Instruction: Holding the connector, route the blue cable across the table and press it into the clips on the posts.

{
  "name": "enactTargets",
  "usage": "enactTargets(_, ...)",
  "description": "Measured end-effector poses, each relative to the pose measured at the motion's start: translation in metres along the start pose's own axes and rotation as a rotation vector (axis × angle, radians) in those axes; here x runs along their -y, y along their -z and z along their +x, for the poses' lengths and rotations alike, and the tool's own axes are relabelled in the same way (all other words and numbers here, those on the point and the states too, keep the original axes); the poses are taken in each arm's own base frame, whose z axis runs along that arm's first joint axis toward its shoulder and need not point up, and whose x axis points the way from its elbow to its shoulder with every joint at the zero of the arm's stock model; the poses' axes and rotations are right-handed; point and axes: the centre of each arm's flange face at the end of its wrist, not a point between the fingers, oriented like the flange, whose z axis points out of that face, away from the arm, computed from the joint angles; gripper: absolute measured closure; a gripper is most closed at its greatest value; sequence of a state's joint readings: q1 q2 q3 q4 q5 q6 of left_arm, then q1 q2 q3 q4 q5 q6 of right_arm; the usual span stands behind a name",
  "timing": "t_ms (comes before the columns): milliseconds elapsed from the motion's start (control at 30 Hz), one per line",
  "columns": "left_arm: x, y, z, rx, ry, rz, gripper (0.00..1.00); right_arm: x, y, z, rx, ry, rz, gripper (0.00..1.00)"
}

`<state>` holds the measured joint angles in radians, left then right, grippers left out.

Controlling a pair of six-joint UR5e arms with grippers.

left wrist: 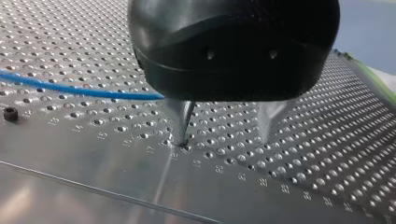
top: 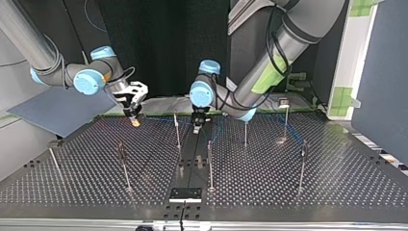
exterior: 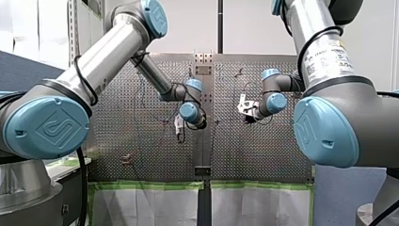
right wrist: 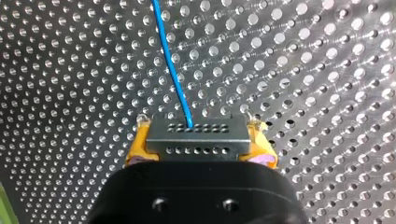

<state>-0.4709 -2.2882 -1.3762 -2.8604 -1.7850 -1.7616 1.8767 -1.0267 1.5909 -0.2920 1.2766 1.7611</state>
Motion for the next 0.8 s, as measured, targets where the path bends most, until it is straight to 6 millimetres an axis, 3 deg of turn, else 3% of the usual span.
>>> enactTargets(467,0.025,0.063,-0.014,-0.092,-0.072,0.018,0.0,-0.009,0.01,0.013,0.012,-0.01,-0.026,1.0)
enactTargets(600,0.037,0.085,-0.011,-0.114,-0.09,0.026,0.0,-0.009,0.013,0.022,-0.003,-0.009,-0.028,1.0)
enactTargets(800,0.064,0.103,-0.013,-0.078,-0.081,0.068,0.0,-0.009,0.015,0.026,-0.01,-0.009,-0.029,1.0)
